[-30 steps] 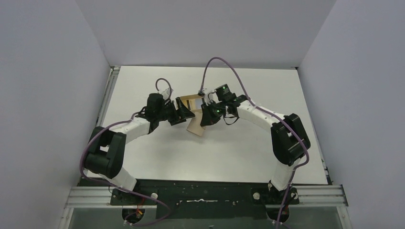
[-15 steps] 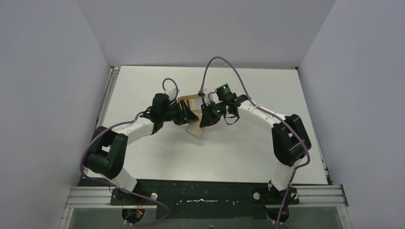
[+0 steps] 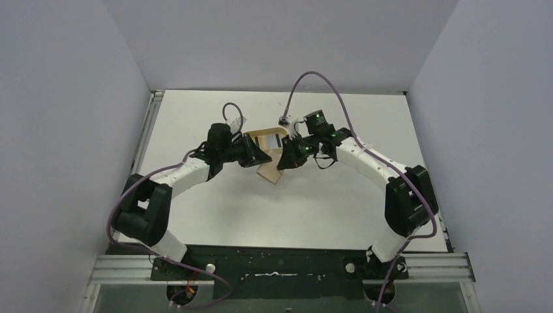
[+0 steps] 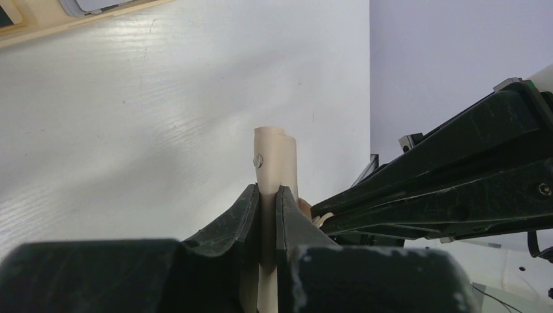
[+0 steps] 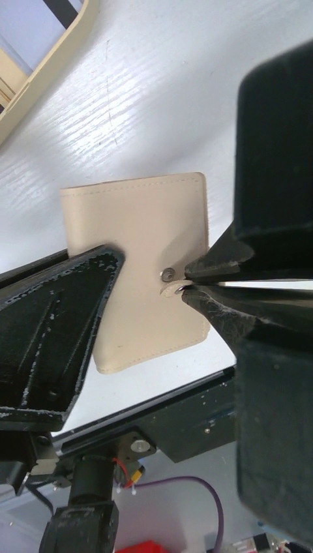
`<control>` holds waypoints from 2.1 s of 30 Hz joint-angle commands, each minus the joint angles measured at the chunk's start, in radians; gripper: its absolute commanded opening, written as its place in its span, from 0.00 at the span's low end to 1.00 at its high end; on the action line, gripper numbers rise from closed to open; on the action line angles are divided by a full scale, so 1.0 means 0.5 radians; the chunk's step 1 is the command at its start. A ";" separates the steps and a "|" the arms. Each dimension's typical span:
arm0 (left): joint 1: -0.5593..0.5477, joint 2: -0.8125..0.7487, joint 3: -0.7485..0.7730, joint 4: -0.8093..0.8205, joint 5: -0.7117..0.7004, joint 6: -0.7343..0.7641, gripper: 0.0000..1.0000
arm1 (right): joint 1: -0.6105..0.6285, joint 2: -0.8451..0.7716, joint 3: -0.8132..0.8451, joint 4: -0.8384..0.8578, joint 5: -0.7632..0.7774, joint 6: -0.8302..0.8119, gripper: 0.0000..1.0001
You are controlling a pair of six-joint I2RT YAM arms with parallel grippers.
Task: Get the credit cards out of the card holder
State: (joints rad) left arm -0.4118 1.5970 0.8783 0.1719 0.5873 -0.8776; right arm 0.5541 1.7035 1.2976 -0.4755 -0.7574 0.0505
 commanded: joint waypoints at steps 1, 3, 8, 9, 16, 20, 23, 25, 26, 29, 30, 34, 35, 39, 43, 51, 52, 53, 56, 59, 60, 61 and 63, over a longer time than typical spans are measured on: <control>0.006 -0.065 0.038 -0.152 -0.217 0.094 0.00 | -0.119 -0.306 -0.080 0.423 -0.367 0.256 0.00; 0.026 -0.083 0.012 -0.133 -0.255 0.060 0.00 | -0.216 -0.377 -0.194 0.642 -0.434 0.419 0.00; 0.039 -0.162 -0.015 -0.178 -0.397 0.036 0.00 | -0.266 -0.462 -0.291 0.537 -0.204 0.334 0.43; 0.040 -0.188 -0.014 -0.198 -0.432 0.041 0.00 | -0.267 -0.475 -0.306 0.511 -0.145 0.317 0.51; 0.032 -0.360 -0.040 -0.290 -0.681 0.094 0.00 | -0.072 -0.532 -0.276 0.311 0.423 0.277 0.71; 0.029 -0.449 -0.118 -0.165 -0.736 -0.004 0.00 | 0.151 -0.411 -0.255 0.316 0.747 0.406 0.71; 0.029 -0.531 -0.189 -0.064 -0.763 -0.087 0.00 | 0.155 -0.379 -0.368 0.564 0.839 0.665 0.70; 0.029 -0.586 -0.244 -0.006 -0.775 -0.139 0.00 | 0.117 -0.361 -0.427 0.725 0.857 0.831 0.69; 0.028 -0.614 -0.269 0.019 -0.781 -0.161 0.00 | 0.093 -0.347 -0.452 0.815 0.844 0.908 0.68; 0.029 -0.699 -0.362 0.117 -0.794 -0.227 0.00 | 0.061 -0.275 -0.486 1.071 0.779 1.106 0.61; 0.031 -0.724 -0.391 0.151 -0.794 -0.252 0.00 | 0.071 -0.240 -0.478 1.118 0.761 1.141 0.59; 0.032 -0.785 -0.448 0.192 -0.798 -0.300 0.00 | 0.101 -0.134 -0.488 1.400 0.645 1.295 0.56; 0.032 -0.788 -0.451 0.188 -0.797 -0.303 0.00 | 0.105 -0.111 -0.513 1.500 0.613 1.354 0.55; 0.035 -0.816 -0.479 0.212 -0.798 -0.319 0.00 | 0.141 -0.038 -0.597 1.817 0.516 1.538 0.51; 0.045 -0.870 -0.497 0.175 -0.839 -0.302 0.00 | 0.185 -0.021 -0.697 2.017 0.490 1.653 0.50; 0.147 -1.020 -0.570 0.113 -0.902 -0.322 0.00 | 0.190 -0.082 -0.971 2.274 0.551 1.781 0.49; 0.160 -1.029 -0.579 0.113 -0.899 -0.328 0.00 | 0.190 -0.087 -0.997 2.311 0.570 1.801 0.48; 0.173 -1.040 -0.586 0.113 -0.891 -0.335 0.00 | 0.190 -0.088 -1.026 2.342 0.590 1.819 0.48; 0.195 -1.056 -0.602 0.132 -0.863 -0.362 0.00 | 0.189 -0.067 -1.063 2.436 0.606 1.866 0.46; 0.205 -1.043 -0.619 0.183 -0.830 -0.399 0.00 | 0.189 -0.014 -1.054 2.516 0.589 1.903 0.43; 0.207 -1.033 -0.626 0.208 -0.817 -0.415 0.00 | 0.190 0.001 -1.048 2.543 0.586 1.917 0.43; 0.207 -1.023 -0.634 0.234 -0.803 -0.431 0.00 | 0.190 0.015 -1.042 2.565 0.582 1.926 0.42; 0.210 -0.995 -0.650 0.294 -0.771 -0.459 0.00 | 0.190 0.041 -1.024 2.602 0.569 1.940 0.42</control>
State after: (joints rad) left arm -0.3141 1.0962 0.5571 0.1871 0.1646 -1.0660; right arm 0.6430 1.7023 0.7555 0.6685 -0.4850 0.9974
